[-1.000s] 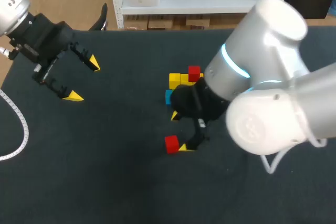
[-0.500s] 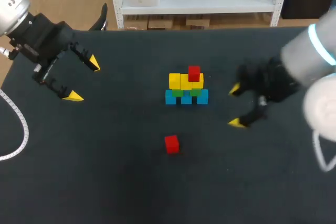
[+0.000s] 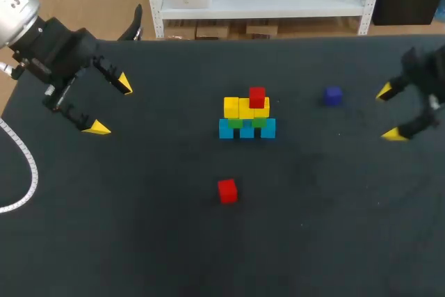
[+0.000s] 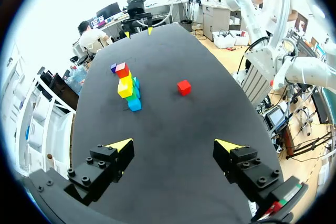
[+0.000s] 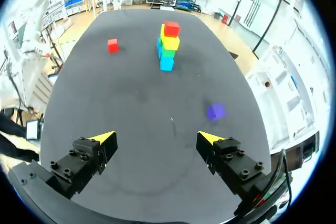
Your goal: Place the blue cubes, place green cubes on the blue cubes, place the yellow cubes on the green cubes, then place the red cubes on the yellow cubes, and place purple cube on the red cubes.
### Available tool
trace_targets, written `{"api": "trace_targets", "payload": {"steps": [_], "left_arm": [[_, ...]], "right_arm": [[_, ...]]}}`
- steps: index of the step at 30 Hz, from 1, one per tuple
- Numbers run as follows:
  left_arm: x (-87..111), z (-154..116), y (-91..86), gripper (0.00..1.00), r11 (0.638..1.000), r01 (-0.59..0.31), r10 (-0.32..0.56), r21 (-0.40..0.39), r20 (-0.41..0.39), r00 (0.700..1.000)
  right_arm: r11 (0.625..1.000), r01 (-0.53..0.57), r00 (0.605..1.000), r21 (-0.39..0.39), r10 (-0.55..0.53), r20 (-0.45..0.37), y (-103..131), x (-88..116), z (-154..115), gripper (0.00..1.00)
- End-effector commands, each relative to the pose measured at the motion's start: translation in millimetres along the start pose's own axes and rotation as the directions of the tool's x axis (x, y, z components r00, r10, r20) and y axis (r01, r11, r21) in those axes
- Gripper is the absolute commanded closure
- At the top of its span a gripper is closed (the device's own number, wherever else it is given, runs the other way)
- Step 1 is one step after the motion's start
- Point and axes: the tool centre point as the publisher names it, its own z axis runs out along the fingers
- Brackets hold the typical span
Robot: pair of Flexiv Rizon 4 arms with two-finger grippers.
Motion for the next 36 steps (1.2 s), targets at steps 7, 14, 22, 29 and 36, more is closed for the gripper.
{"api": "trace_targets", "payload": {"steps": [7, 14, 22, 29, 36], "left_arm": [[0.7, 0, 1.5, 0.00, 1.000, -0.001, 0.001, 0.002, 0.000, 1.000], [0.7, 0, 1.5, 0.00, 1.000, -0.001, 0.001, 0.002, 0.000, 1.000], [-6.6, 8, -2.5, 0.00, 0.999, 0.027, -0.027, -0.028, -0.005, 1.000], [-33.7, 34, -22.6, 0.00, 0.982, 0.124, -0.129, -0.142, -0.023, 0.991], [-50.8, 57, -49.1, 0.00, 0.935, 0.300, -0.317, -0.188, -0.067, 0.946]], "right_arm": [[0.999, 0.036, 0.994, -0.010, -0.035, 0.099, -18, 36, -16, 0.00], [0.998, 0.061, 0.992, -0.018, -0.059, 0.108, -26, 44, -17, 0.00], [0.998, 0.061, 0.992, -0.018, -0.059, 0.108, -26, 44, -17, 0.00], [0.998, 0.061, 0.992, -0.018, -0.059, 0.108, -26, 44, -17, 0.00], [0.998, 0.061, 0.992, -0.018, -0.059, 0.108, -26, 44, -17, 0.00]]}}
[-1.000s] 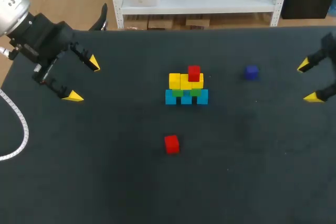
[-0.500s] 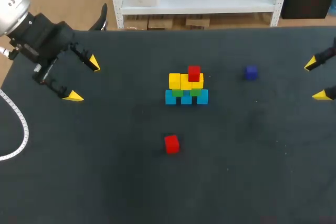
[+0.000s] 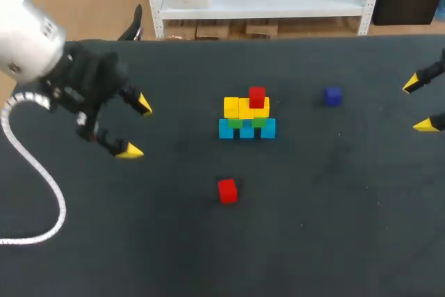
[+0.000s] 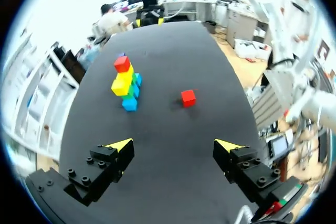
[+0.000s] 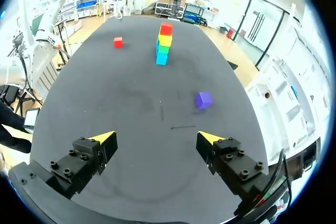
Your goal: Place the blue cubes, place green cubes on the blue cubes, place the yellow cubes on the green cubes, then place the red cubes on the yellow cubes, and place purple cube on the red cubes.
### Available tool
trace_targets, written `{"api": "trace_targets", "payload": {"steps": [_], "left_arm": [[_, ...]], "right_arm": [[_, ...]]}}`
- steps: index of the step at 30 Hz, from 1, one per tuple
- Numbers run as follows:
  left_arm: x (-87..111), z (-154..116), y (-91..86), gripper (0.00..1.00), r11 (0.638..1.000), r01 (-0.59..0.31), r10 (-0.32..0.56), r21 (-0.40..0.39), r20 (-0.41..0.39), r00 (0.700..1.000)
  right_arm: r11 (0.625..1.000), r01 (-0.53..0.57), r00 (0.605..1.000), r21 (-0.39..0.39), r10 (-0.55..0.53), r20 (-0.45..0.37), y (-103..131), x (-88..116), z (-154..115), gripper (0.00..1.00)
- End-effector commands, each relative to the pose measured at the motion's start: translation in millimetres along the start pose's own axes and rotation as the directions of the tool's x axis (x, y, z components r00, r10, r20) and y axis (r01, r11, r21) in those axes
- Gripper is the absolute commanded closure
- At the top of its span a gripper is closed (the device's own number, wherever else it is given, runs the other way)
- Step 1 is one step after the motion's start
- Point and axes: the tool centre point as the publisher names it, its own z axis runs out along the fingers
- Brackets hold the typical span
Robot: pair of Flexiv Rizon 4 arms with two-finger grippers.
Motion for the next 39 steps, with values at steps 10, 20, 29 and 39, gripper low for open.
{"api": "trace_targets", "payload": {"steps": [10, 20, 29, 39], "left_arm": [[-28.5, 38, -42.5, 0.00, 0.991, 0.117, -0.124, -0.069, -0.101, 0.987], [-36.3, 81, -37.2, 0.00, 0.990, 0.134, -0.137, -0.048, -0.063, 0.989], [-39.1, 104, -33.6, 0.00, 0.987, 0.156, -0.157, -0.041, -0.028, 0.987], [-46.0, 117, -36.5, 0.00, 0.990, 0.134, -0.135, -0.037, -0.017, 0.991]], "right_arm": [[1.000, 0.000, 1.000, 0.000, 0.000, 0.002, 0, 1, 0, 0.00], [1.000, 0.000, 1.000, 0.000, 0.000, 0.002, 0, 1, 0, 0.00], [1.000, 0.000, 1.000, 0.000, 0.000, 0.002, 0, 1, 0, 0.00], [1.000, 0.000, 1.000, 0.000, 0.000, 0.002, 0, 1, 0, 0.00]]}}
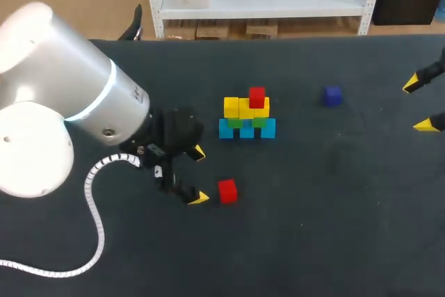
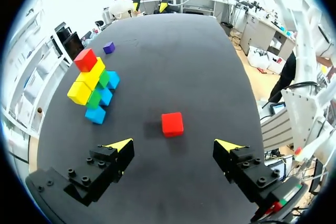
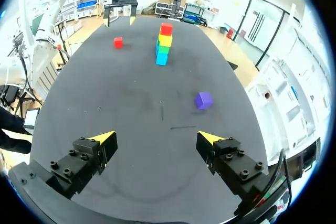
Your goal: Place the blue cubes, place green cubes on the blue cubes, place the yellow cubes on the green cubes, then place the red cubes on the yellow cubes, and place purple cube on the red cubes.
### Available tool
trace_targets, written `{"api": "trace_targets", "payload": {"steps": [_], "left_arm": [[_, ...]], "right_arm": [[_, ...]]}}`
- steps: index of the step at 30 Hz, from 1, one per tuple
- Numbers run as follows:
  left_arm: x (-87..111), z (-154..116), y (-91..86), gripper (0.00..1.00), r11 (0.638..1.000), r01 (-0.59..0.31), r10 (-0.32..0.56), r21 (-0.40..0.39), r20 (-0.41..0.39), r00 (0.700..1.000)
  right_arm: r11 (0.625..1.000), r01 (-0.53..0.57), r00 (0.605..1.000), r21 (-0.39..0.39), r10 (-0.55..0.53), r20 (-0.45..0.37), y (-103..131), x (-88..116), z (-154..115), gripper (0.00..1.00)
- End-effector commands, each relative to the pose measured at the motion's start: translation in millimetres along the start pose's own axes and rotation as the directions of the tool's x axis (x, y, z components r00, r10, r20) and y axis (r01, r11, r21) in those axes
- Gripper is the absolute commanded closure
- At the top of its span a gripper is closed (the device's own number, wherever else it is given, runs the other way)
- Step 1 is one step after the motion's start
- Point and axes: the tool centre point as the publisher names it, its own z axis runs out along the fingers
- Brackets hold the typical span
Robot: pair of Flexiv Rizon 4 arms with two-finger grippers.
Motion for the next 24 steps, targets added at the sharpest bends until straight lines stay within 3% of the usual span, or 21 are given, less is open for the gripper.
{"api": "trace_targets", "payload": {"steps": [1, 13, 24], "left_arm": [[-0.8, 9, -0.2, 0.00, 1.000, 0.000, 0.000, 0.000, 0.004, 1.000], [-20.7, 30, -6.0, 0.00, 0.999, -0.034, 0.034, 0.002, 0.005, 0.999], [-18.2, 44, -3.6, 0.00, 1.000, 0.016, -0.016, -0.001, 0.004, 1.000]], "right_arm": [[1.000, 0.000, 1.000, -0.001, 0.000, 0.002, 0, 0, 0, 0.00], [1.000, 0.000, 1.000, -0.001, 0.000, 0.002, 0, 0, 0, 0.00], [1.000, 0.000, 1.000, -0.001, 0.000, 0.002, 0, 0, 0, 0.00]]}}
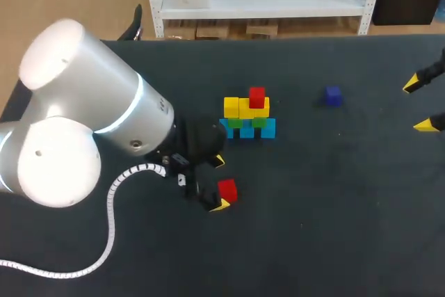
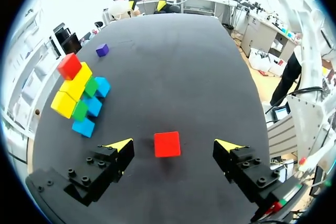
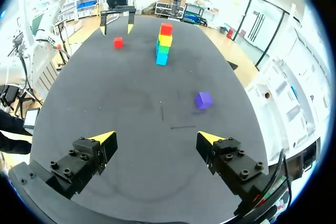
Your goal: Place the blue cubes, place green cubes on the blue cubes, place the yellow cubes on the green cubes, then place the red cubes on the yellow cubes, and place purple cube on the red cubes.
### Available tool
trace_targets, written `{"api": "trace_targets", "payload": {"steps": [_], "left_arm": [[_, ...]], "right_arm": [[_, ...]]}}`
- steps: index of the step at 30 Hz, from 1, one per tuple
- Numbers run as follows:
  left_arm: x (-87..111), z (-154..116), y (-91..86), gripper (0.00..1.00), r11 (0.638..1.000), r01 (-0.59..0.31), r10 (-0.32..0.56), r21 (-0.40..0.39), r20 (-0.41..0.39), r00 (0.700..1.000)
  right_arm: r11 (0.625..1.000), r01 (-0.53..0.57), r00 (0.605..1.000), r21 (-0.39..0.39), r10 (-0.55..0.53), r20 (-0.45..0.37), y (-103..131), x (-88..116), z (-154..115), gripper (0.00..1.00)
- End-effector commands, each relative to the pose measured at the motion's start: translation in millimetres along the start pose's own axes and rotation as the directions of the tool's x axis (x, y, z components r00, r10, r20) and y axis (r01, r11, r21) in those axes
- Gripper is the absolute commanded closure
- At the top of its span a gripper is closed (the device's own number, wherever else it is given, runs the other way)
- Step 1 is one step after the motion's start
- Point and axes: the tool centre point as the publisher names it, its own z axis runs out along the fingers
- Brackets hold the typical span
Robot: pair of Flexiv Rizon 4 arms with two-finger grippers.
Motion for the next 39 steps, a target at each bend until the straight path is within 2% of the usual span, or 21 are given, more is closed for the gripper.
{"api": "trace_targets", "payload": {"steps": [1, 10, 13, 15, 20, 21, 24, 25, 27, 28, 30, 32, 34, 39], "left_arm": [[1.5, 9, 3.2, 0.00, 1.000, 0.018, -0.018, -0.007, -0.012, 1.000], [3.9, 19, 2.0, 0.00, 0.998, 0.058, -0.057, 0.004, -0.032, 0.998], [4.5, 20, 1.6, 0.04, 0.997, 0.073, -0.073, 0.002, -0.038, 0.997], [4.6, 22, 2.0, 0.20, 0.997, 0.081, -0.081, -0.001, -0.041, 0.996], [4.8, 25, 3.5, 0.31, 0.995, 0.096, -0.097, -0.010, -0.044, 0.994], [4.5, 26, 3.8, 0.37, 0.995, 0.098, -0.098, -0.012, -0.045, 0.994], [4.0, 28, 4.7, 0.43, 0.994, 0.107, -0.107, -0.012, -0.042, 0.993], [4.4, 29, 5.2, 0.38, 0.994, 0.113, -0.113, -0.010, -0.038, 0.993], [5.3, 28, 6.5, 0.37, 0.993, 0.114, -0.115, -0.012, -0.040, 0.993], [5.7, 27, 6.9, 0.41, 0.993, 0.115, -0.116, -0.013, -0.041, 0.992], [6.3, 27, 7.9, 0.64, 0.993, 0.119, -0.120, -0.017, -0.044, 0.992], [6.8, 25, 9.0, 0.74, 0.993, 0.119, -0.120, -0.020, -0.049, 0.992], [7.1, 24, 9.9, 1.00, 0.993, 0.114, -0.115, -0.025, -0.055, 0.992], [9.4, 11, 12.7, 1.00, 0.996, 0.088, -0.090, -0.031, -0.057, 0.994]], "right_arm": [[1.000, 0.000, 1.000, -0.001, 0.000, 0.002, -1, 0, 0, 0.00], [1.000, 0.000, 1.000, -0.001, 0.000, 0.002, -1, 0, 0, 0.00], [1.000, 0.000, 1.000, -0.001, 0.000, 0.002, -1, 0, 0, 0.00], [1.000, 0.000, 1.000, -0.001, 0.000, 0.002, -1, 0, 0, 0.00], [1.000, 0.000, 1.000, -0.001, 0.000, 0.002, -1, 0, 0, 0.00], [1.000, 0.000, 1.000, -0.001, 0.000, 0.002, -1, 0, 0, 0.00], [1.000, 0.000, 1.000, -0.001, 0.000, 0.002, -1, 0, 0, 0.00], [1.000, 0.000, 1.000, -0.001, 0.000, 0.002, -1, 0, 0, 0.00], [1.000, 0.000, 1.000, -0.001, 0.000, 0.002, -1, 0, 0, 0.00], [1.000, 0.000, 1.000, -0.001, 0.000, 0.002, -1, 0, 0, 0.00], [1.000, 0.000, 1.000, -0.001, 0.000, 0.002, -1, 0, 0, 0.00], [1.000, 0.000, 1.000, -0.001, 0.000, 0.002, -1, 0, 0, 0.00], [1.000, 0.000, 1.000, -0.001, 0.000, 0.002, -1, 0, 0, 0.00], [1.000, 0.000, 1.000, -0.001, 0.000, 0.002, -1, 0, 0, 0.00]]}}
